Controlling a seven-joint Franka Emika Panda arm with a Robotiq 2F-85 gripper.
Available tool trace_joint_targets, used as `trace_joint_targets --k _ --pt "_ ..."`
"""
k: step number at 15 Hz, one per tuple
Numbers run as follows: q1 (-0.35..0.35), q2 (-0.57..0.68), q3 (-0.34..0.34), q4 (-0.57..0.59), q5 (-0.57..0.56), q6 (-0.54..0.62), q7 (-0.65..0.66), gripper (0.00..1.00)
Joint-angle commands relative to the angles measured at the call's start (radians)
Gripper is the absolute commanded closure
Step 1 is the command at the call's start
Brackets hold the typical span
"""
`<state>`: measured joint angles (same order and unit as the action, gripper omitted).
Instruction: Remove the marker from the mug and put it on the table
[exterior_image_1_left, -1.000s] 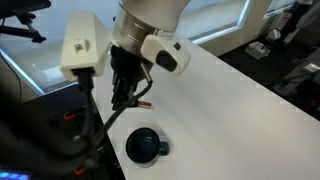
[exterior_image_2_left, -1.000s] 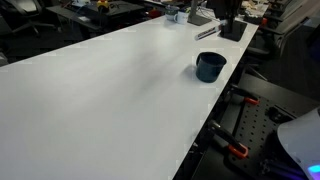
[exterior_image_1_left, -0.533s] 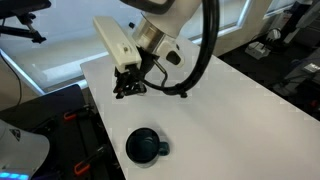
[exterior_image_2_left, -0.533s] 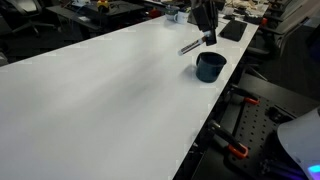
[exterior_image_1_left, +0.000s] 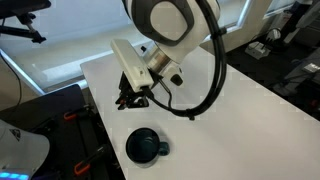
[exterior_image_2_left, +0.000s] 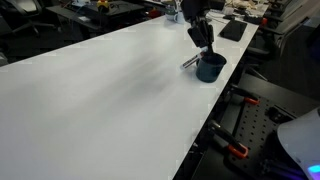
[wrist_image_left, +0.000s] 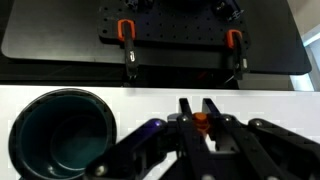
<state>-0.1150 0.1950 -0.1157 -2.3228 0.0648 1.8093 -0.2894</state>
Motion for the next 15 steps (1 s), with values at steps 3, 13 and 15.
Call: trace_joint_targets --k 3,13,15 --pt "-0.044 0.071 0.0 0.042 0.007 -0.04 -0.005 0.95" --pt "-0.062 0.205 0.01 0.072 0.01 -0.021 0.01 0.95" --pt "-0.07 0.213 0.012 0.078 0.013 -0.043 -0.005 0.56"
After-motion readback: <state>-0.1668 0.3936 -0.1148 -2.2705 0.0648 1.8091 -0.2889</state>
